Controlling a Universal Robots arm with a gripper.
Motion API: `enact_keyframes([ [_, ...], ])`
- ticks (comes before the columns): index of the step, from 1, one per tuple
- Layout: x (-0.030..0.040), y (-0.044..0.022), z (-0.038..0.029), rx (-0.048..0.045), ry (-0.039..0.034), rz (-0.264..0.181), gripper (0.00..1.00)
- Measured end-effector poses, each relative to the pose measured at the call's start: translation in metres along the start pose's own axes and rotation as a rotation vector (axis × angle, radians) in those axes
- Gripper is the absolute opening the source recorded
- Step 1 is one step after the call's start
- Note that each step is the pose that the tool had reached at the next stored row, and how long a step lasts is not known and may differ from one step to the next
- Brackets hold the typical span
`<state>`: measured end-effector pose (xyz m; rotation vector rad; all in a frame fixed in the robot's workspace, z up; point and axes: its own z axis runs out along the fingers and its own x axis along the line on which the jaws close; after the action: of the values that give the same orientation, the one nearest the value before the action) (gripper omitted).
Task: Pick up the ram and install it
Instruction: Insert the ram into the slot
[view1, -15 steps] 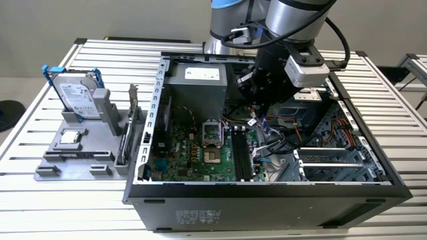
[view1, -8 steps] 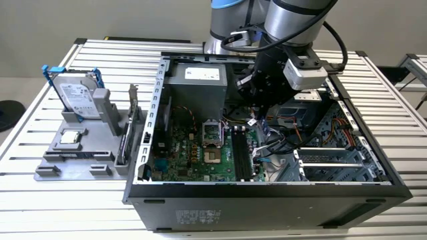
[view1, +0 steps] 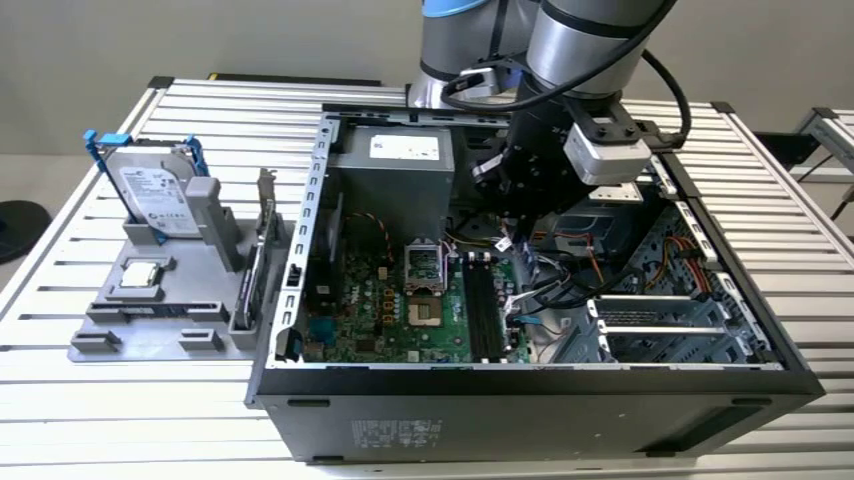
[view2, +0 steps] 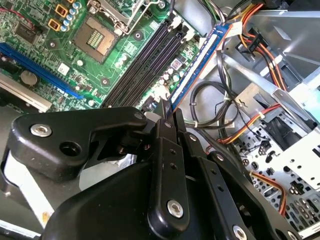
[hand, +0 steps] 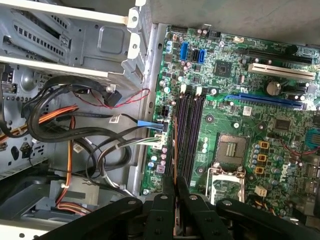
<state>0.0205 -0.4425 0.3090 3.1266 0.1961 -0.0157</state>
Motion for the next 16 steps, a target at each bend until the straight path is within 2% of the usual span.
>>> enact_keyframes([
  [9,0.0,0.0,0.0012,-0.0012,-0.0002,0.003,0.0],
  [16,0.0,0.0002,0.0048,-0.0003,-0.0009,0.084,0.0],
])
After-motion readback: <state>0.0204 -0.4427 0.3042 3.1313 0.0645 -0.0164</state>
